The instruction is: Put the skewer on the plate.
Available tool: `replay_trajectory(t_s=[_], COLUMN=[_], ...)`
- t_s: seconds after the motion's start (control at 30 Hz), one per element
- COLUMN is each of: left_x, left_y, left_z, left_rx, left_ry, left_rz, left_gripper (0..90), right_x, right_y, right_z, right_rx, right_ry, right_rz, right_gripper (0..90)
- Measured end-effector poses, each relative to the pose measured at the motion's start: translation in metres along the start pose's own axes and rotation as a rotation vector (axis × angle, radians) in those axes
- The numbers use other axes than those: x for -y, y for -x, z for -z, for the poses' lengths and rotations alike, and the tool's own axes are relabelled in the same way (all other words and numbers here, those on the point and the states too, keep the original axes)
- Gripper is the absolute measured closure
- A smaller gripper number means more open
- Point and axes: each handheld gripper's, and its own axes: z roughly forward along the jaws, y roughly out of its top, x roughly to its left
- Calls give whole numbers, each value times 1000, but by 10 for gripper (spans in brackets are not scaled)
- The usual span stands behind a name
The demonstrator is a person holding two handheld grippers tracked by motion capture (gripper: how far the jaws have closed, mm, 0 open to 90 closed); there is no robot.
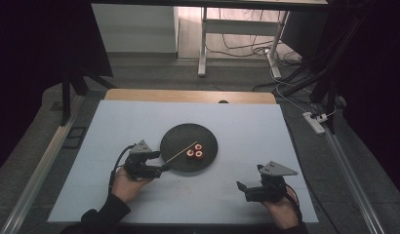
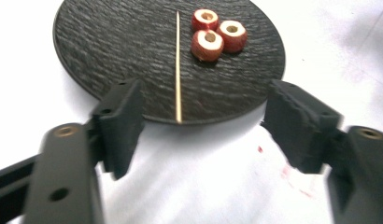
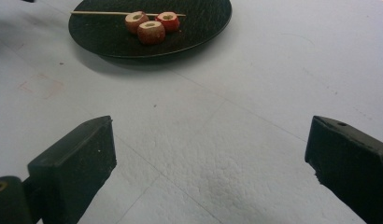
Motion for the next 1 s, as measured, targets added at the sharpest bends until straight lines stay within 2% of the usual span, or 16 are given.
replay_trajectory(t_s=[0.23,0.43,0.7,0.83,1.0], left_x=[5,20,47,60,78], left_y=[12,17,20,17,14], left_z=[15,36,69,85,100], left_rx=[18,17,-33,-66,-86], left_ry=[-1,9,21,30,23], left_rz=[2,25,51,65,87], left_gripper=[162,141,66,33,0], right_x=[4,7,16,22,30], right_y=[1,3,6,9,13], right_z=[6,12,20,24,30], right_rx=[9,16,36,46,58], right_ry=[0,9,2,-5,-17], right_rz=[-9,-26,-46,-60,-86], right_gripper=[5,3,0,0,0])
